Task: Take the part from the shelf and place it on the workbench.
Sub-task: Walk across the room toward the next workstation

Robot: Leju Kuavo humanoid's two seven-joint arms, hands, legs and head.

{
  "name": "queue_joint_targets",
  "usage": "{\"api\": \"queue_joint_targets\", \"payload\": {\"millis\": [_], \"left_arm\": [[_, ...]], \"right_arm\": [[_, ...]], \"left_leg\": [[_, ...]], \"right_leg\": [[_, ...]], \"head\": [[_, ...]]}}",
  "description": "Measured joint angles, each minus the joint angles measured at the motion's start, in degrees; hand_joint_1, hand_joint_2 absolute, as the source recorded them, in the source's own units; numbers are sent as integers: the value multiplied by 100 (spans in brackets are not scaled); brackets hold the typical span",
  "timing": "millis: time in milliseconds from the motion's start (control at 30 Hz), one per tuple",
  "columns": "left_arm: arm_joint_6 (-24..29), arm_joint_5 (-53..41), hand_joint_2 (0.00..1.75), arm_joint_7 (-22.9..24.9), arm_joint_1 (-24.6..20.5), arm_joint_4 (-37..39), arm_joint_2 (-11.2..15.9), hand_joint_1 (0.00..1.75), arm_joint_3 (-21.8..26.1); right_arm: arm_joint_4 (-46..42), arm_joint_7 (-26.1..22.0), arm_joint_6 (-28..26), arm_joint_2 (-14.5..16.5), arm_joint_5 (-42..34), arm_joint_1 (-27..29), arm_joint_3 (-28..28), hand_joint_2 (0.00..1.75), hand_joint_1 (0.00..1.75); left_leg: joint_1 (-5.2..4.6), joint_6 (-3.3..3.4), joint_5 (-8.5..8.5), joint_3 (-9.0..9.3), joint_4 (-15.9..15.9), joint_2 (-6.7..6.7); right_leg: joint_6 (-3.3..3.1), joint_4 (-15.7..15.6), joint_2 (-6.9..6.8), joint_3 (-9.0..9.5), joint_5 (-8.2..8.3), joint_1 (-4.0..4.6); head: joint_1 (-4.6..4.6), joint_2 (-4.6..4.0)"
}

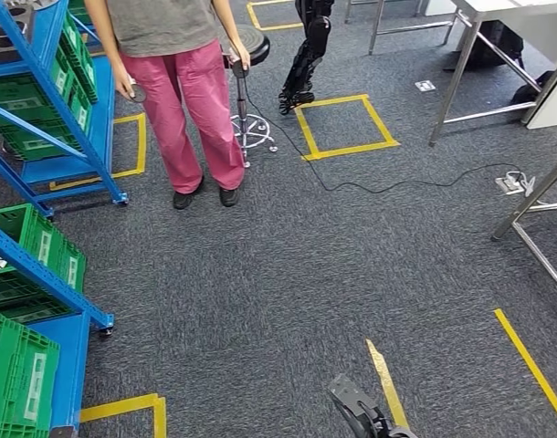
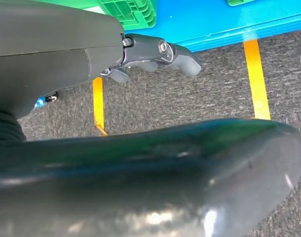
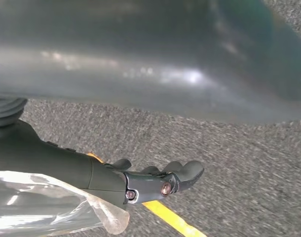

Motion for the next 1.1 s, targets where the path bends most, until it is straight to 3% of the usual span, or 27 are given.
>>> {"api": "queue_joint_targets", "payload": {"millis": [33, 100, 167, 367, 567, 1100], "left_arm": [[1, 11, 0, -5, -4, 0, 3, 0, -5], [2, 48, 0, -15, 2, 1, 4, 0, -12], [-9, 103, 0, -37, 16, 4, 4, 0, -25], [-75, 328, 0, -125, -12, 8, -2, 0, -80], [-156, 508, 0, -202, -16, 9, -7, 0, -100], [-143, 716, 0, -300, -26, 10, -11, 0, -146]], "right_arm": [[1, -7, -1, 2, -6, -4, -8, 0, 0], [2, -20, -1, 2, -21, -9, -28, 0, 0], [2, -27, 10, 4, -31, -11, -42, 0, 0], [8, -31, 64, 18, -36, -6, -73, 0, 0], [12, -33, 70, 20, -38, -3, -78, 0, 0], [20, -42, 70, 20, -74, 1, -78, 0, 0]], "left_leg": [[-11, 25, 77, 138, -278, 42], [-31, 51, 85, 219, -468, 65], [-39, 56, 91, 213, -472, 60], [-68, 113, 76, 212, -468, 62], [-75, 124, 76, 211, -464, 62], [-56, 126, 82, 212, -465, 62]], "right_leg": [[21, 10, -24, 0, -14, 13], [11, 35, -46, -15, -38, 40], [-18, 31, -52, -14, -35, 38], [57, -14, -38, 0, -1, 10], [108, -20, -37, -1, 5, -1], [108, -16, -37, -3, 2, 16]], "head": [[5, 0], [15, 0], [20, 0], [20, 0], [18, 0], [16, 0]]}}
